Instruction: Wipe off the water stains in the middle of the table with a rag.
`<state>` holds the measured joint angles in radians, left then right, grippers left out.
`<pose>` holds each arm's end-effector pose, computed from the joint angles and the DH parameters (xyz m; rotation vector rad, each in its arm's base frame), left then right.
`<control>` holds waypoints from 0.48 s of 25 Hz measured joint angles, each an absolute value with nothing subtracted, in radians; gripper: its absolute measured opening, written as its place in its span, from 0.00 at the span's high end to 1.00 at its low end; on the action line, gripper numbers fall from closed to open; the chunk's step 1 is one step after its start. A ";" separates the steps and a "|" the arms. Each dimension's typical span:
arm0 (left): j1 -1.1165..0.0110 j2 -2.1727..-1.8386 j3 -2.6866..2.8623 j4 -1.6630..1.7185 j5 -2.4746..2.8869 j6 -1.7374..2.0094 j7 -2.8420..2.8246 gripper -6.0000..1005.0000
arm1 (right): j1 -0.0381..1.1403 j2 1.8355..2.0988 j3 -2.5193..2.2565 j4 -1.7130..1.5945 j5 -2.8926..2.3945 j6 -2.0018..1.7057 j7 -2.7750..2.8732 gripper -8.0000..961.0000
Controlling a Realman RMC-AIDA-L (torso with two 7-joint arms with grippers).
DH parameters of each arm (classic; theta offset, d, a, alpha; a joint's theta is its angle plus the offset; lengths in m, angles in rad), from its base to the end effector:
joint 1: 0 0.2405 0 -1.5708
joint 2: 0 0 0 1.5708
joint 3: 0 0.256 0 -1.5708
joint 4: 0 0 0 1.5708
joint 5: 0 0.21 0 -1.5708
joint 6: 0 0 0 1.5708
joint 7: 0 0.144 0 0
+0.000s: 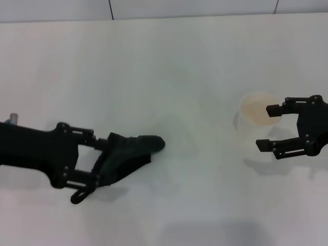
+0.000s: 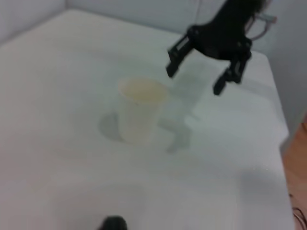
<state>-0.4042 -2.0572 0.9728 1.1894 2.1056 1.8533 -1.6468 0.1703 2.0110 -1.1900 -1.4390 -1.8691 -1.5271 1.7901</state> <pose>-0.2331 0.2907 0.0392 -3.0817 -0.4121 -0.2492 0.2284 0.2879 0.0562 -2.7766 0.4411 0.3187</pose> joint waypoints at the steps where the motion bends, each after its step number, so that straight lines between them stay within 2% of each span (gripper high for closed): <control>1: -0.404 -2.055 0.974 1.193 2.113 1.865 -1.652 0.26 | 0.170 2.011 -1.189 -1.439 -1.871 -1.527 1.790 0.11; 12: -0.404 -2.052 0.972 1.224 2.179 1.878 -1.665 0.27 | 0.197 2.008 -1.192 -1.428 -1.919 -1.535 1.787 0.11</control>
<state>-0.4039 -2.0525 0.9725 1.2237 2.1794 1.8778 -1.6650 0.1971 2.0082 -1.1919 -1.4279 -1.9187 -1.5350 1.7870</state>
